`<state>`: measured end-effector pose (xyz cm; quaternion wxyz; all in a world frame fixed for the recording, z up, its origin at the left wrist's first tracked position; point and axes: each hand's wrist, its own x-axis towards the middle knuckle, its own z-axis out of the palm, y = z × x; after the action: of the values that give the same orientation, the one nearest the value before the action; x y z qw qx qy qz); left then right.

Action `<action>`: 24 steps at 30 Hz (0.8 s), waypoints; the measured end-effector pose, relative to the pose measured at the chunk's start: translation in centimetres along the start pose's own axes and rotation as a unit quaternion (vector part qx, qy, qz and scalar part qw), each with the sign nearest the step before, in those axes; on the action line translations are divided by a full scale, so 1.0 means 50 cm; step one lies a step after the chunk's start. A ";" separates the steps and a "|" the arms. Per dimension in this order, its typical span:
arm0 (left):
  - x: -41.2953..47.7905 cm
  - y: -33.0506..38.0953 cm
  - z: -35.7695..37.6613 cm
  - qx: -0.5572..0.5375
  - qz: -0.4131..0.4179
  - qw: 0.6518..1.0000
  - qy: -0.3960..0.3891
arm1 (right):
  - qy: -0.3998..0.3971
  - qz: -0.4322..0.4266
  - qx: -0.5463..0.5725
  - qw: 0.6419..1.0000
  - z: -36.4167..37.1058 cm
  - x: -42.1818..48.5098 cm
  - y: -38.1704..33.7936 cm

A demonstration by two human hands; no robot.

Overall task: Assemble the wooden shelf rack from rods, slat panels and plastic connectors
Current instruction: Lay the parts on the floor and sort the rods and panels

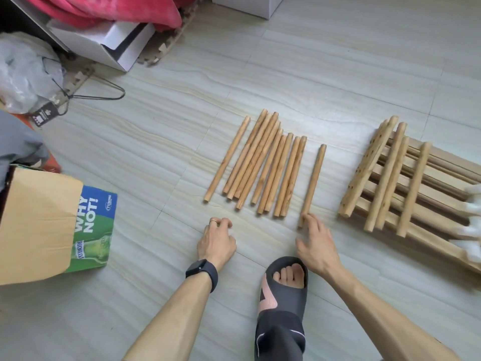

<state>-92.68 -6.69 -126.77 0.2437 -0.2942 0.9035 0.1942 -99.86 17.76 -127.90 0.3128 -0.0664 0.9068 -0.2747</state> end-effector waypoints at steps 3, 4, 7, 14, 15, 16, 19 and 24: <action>0.007 -0.006 -0.024 0.036 -0.008 0.999 -0.027 | -0.104 -0.026 -0.040 0.993 -0.017 0.013 -0.021; 0.007 -0.004 -0.032 0.043 -0.008 0.999 -0.029 | -0.127 -0.031 -0.053 0.990 -0.026 0.018 -0.031; 0.009 0.030 -0.064 0.064 0.021 0.998 -0.018 | -0.161 -0.042 -0.076 0.983 -0.068 0.021 -0.057; 0.015 0.291 -0.139 0.032 0.209 0.977 0.013 | -0.076 -0.129 -0.316 0.937 -0.281 0.002 -0.038; 0.013 0.340 -0.140 0.024 0.242 0.970 0.009 | -0.066 -0.124 -0.329 0.934 -0.317 -0.003 -0.021; 0.008 0.388 -0.139 0.019 0.270 0.963 0.005 | -0.055 -0.116 -0.338 0.932 -0.350 -0.008 -0.001; -0.007 0.517 -0.115 0.015 0.322 0.946 -0.016 | -0.019 -0.040 -0.337 0.941 -0.423 -0.015 0.077; -0.010 0.650 -0.018 0.059 0.301 0.951 -0.052 | 0.060 0.186 -0.102 0.975 -0.451 0.026 0.207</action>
<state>-112.98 17.50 -119.05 0.2373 0.0163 0.9461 0.2199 -113.96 36.38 -119.46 0.2946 0.0882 0.9437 -0.1216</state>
